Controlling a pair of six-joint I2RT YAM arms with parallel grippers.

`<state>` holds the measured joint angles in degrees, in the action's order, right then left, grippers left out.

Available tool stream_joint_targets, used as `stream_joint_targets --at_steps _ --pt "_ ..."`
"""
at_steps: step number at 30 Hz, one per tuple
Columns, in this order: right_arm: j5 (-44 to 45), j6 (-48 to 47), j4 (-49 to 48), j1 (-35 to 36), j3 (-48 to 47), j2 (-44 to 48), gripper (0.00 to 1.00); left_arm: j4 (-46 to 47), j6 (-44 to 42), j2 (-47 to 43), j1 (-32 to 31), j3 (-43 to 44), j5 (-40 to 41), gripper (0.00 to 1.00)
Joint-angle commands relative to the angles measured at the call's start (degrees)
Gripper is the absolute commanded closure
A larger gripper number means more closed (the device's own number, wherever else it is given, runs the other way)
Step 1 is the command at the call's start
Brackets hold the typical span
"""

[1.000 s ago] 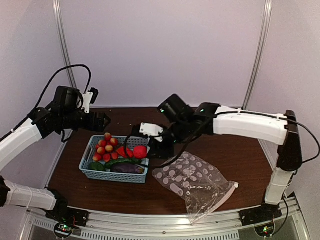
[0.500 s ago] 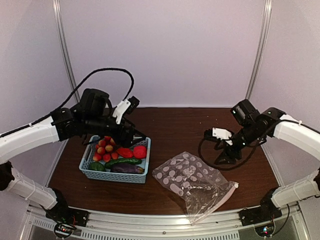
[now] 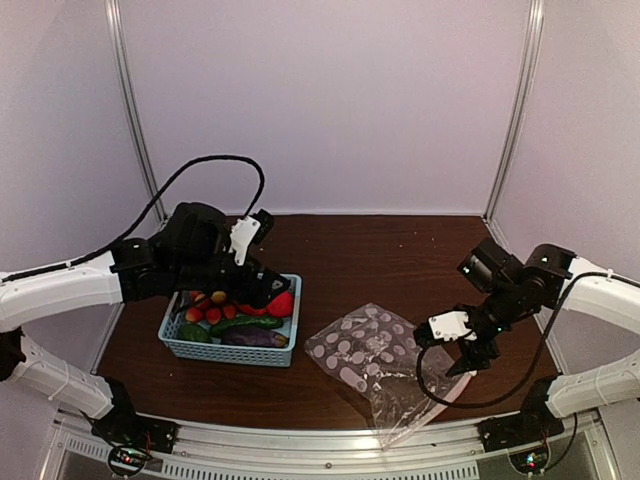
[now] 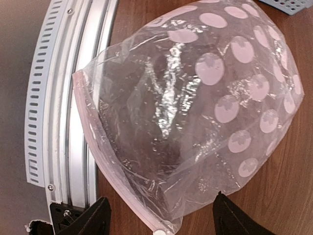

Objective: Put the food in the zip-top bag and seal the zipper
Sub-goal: Pick up the zipper food storage bag from the center of the board.

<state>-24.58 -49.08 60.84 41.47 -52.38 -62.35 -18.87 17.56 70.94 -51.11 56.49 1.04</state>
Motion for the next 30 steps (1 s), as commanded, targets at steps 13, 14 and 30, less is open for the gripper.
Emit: stream_joint_targets --at_steps 13,14,30 --pt "9.2 7.4 -24.3 5.8 7.6 -10.3 0.51 2.5 2.1 7.8 -0.5 8.0 5.5 0.13" --pt "8.6 7.3 -24.4 5.7 7.3 -11.4 0.55 2.5 1.7 8.1 -0.5 8.2 5.4 0.13" --pt "-13.1 23.7 -25.1 -15.0 -6.8 -16.0 1.0 10.5 4.7 7.2 -0.5 7.9 10.8 0.13"
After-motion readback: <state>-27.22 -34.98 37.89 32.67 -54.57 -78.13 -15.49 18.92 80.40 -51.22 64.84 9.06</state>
